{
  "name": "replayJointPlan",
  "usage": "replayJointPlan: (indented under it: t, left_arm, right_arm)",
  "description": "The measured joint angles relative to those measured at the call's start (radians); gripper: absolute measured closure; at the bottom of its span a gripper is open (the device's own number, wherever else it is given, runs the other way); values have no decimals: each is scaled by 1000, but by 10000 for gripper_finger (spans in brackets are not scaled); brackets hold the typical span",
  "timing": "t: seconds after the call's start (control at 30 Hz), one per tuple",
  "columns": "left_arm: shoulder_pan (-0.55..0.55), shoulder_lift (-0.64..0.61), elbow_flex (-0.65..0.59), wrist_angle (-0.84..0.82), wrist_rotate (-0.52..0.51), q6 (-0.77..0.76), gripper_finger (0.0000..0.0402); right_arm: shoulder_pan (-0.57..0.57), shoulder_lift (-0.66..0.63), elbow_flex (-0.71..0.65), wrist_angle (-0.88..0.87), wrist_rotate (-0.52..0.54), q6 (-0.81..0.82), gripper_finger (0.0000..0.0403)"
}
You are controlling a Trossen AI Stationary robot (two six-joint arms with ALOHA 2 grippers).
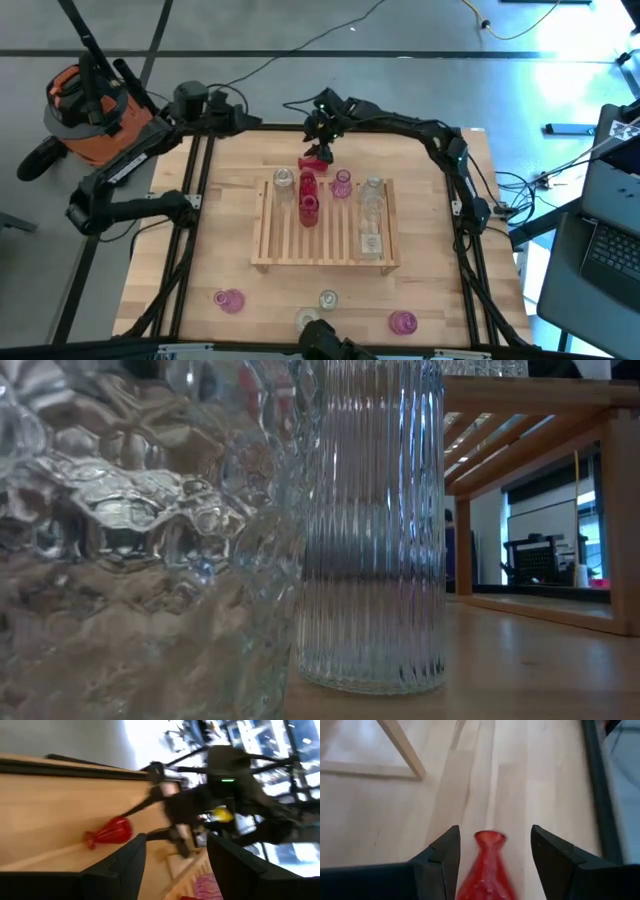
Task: Sort vases onto shelf
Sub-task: Put the red vase on the shelf aligned with the other red vase
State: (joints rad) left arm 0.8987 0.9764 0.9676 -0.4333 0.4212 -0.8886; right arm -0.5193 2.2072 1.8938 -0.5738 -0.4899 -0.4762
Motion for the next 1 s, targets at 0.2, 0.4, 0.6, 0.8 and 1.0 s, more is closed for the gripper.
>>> replayJointPlan:
  t: [0.2, 0.4, 0.6, 0.8, 1.0]
  left_arm:
    - [2, 60, 0, 171, 87, -50, 200]
    - [6, 65, 0, 202, 90, -65, 200]
    - [6, 63, 0, 206, 91, -68, 200]
    - [6, 63, 0, 207, 91, -70, 200]
    - [6, 63, 0, 210, 90, -71, 200]
  right_arm:
    - [26, 56, 15, -40, 90, -56, 216]
    - [35, 51, 19, -115, 87, -35, 229]
    - [65, 57, 17, -253, 99, -91, 229]
    - [104, 62, 9, -266, 142, -109, 229]
    - [107, 64, 9, -263, 173, -100, 228]
